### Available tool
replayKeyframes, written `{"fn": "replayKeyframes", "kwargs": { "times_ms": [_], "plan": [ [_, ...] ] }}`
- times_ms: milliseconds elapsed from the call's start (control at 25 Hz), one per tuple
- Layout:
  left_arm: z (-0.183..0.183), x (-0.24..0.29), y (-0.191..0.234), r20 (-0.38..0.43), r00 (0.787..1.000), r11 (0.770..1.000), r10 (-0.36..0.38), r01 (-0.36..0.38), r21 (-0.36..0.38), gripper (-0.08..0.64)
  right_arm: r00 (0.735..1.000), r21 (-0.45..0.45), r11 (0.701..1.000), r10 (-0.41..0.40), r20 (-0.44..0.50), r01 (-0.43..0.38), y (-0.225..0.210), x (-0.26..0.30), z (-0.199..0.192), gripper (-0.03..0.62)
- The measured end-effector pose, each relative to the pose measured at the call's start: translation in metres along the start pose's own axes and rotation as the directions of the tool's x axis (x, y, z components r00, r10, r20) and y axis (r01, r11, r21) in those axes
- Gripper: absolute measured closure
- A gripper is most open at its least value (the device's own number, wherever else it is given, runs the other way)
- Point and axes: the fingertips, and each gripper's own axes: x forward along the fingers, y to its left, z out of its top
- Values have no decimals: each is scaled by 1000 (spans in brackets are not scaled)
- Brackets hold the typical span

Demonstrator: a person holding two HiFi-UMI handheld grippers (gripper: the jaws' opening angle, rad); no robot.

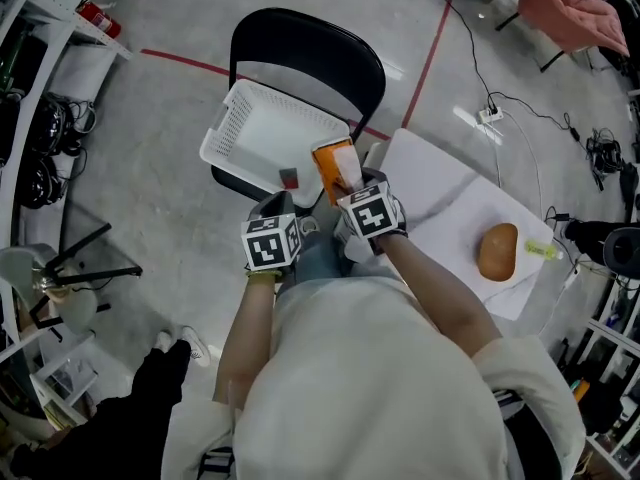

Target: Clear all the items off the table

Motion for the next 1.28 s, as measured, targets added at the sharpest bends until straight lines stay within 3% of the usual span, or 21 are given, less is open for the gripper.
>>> {"fn": "replayKeyframes", "kwargs": {
  "times_ms": [1280],
  "plan": [
    [-4, 44, 83, -73, 996, 987, 51, -61, -148, 552, 987, -70, 990, 116, -107, -123, 60, 117, 46, 351]
  ]
}}
